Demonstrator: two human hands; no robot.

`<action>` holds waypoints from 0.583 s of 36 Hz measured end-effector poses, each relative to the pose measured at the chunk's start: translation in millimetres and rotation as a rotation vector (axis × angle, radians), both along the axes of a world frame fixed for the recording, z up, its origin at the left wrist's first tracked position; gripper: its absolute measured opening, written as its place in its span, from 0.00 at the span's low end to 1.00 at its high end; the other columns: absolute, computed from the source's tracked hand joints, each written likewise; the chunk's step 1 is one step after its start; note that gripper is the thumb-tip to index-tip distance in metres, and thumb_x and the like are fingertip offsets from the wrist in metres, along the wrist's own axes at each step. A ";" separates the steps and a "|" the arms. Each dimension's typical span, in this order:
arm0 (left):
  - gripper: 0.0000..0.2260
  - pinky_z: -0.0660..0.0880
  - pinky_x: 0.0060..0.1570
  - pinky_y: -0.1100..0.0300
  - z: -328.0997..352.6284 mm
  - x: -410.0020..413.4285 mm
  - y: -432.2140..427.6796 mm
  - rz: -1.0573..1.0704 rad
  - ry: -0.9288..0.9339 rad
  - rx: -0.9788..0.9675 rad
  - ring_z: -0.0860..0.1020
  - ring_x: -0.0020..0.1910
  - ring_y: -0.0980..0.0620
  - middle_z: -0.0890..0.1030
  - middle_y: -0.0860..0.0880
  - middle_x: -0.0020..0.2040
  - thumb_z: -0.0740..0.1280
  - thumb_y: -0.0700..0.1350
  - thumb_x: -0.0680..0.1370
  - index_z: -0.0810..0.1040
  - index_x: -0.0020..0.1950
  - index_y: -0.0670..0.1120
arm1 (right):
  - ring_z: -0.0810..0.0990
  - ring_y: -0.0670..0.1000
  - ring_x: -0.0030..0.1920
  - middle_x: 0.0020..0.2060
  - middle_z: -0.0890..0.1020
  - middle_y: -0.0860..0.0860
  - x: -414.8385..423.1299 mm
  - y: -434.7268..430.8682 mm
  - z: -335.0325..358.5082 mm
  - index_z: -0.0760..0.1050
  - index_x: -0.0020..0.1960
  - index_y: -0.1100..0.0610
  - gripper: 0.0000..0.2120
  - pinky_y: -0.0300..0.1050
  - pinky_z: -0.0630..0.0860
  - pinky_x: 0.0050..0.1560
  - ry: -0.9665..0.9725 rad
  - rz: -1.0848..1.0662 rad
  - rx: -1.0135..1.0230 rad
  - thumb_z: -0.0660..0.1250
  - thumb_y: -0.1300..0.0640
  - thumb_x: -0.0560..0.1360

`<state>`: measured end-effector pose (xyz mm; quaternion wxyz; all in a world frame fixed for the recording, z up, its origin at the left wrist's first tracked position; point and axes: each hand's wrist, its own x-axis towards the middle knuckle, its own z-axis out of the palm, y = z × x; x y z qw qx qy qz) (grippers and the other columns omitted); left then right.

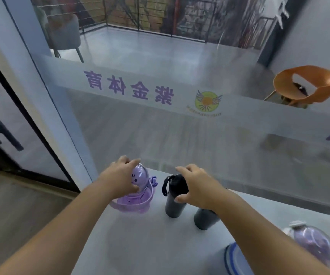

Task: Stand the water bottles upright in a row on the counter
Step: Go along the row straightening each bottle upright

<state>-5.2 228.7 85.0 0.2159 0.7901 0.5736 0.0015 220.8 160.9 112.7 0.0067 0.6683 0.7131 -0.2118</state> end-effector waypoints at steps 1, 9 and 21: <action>0.38 0.73 0.59 0.51 -0.6 0.7 3.7 -0.004 0.000 -0.028 0.68 0.63 0.46 0.64 0.50 0.69 0.72 0.52 0.66 0.58 0.72 0.57 | 0.66 0.56 0.65 0.67 0.65 0.52 -0.9 2.0 -2.1 0.56 0.73 0.48 0.40 0.53 0.71 0.62 0.002 0.002 -0.023 0.72 0.44 0.67; 0.41 0.74 0.56 0.52 -4.3 1.8 21.5 -0.043 -0.007 -0.094 0.68 0.61 0.47 0.67 0.50 0.64 0.74 0.52 0.62 0.60 0.71 0.56 | 0.72 0.56 0.58 0.58 0.72 0.53 -5.7 15.2 -9.4 0.64 0.68 0.49 0.32 0.53 0.74 0.57 0.036 -0.031 -0.020 0.70 0.46 0.67; 0.39 0.69 0.58 0.53 -7.8 6.7 58.7 -0.100 -0.039 -0.066 0.65 0.64 0.44 0.65 0.51 0.68 0.72 0.50 0.66 0.57 0.73 0.54 | 0.73 0.58 0.55 0.55 0.73 0.55 -4.2 41.5 -14.1 0.67 0.65 0.53 0.27 0.51 0.74 0.53 0.017 -0.152 0.039 0.68 0.49 0.69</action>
